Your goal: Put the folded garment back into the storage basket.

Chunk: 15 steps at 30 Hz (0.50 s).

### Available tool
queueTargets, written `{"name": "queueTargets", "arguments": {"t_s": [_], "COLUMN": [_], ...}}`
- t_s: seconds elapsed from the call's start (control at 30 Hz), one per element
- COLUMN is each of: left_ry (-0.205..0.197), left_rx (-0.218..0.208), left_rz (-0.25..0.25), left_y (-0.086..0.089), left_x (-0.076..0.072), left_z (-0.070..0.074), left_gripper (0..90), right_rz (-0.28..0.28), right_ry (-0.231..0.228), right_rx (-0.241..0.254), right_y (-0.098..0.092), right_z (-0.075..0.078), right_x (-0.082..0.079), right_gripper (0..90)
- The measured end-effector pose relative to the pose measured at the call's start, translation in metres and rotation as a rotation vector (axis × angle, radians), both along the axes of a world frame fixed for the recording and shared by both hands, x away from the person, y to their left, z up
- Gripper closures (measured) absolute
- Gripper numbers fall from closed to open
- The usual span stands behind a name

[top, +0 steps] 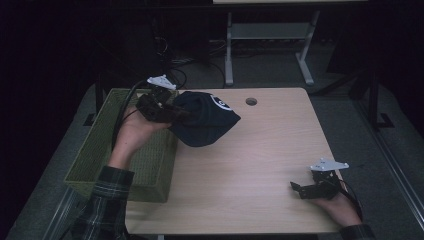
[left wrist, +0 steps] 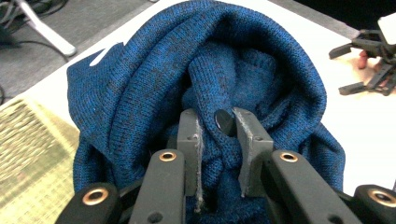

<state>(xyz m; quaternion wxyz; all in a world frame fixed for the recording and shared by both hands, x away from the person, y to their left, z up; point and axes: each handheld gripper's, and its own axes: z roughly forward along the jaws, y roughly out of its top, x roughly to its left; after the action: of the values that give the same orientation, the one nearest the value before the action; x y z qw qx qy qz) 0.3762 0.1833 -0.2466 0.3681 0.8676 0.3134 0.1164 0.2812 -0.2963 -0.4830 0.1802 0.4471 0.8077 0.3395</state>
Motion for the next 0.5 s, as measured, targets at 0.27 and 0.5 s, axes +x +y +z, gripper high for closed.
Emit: {"name": "queueTargets", "arguments": {"t_s": [0.27, 0.5], "left_ry": [-0.018, -0.037], "left_rx": [0.001, 0.009], "left_rz": [0.081, 0.176], "left_y": [0.032, 0.061], "left_x": [-0.003, -0.004], "left_z": [0.006, 0.006], "left_gripper": [73.4, 73.4], "right_rz": [-0.002, -0.002], "right_ry": [0.015, 0.016], "right_rx": [0.010, 0.012], "right_y": [-0.001, -0.001], "right_z": [0.000, 0.000], "right_x": [0.001, 0.001], "right_gripper": [2.7, 2.7]}}
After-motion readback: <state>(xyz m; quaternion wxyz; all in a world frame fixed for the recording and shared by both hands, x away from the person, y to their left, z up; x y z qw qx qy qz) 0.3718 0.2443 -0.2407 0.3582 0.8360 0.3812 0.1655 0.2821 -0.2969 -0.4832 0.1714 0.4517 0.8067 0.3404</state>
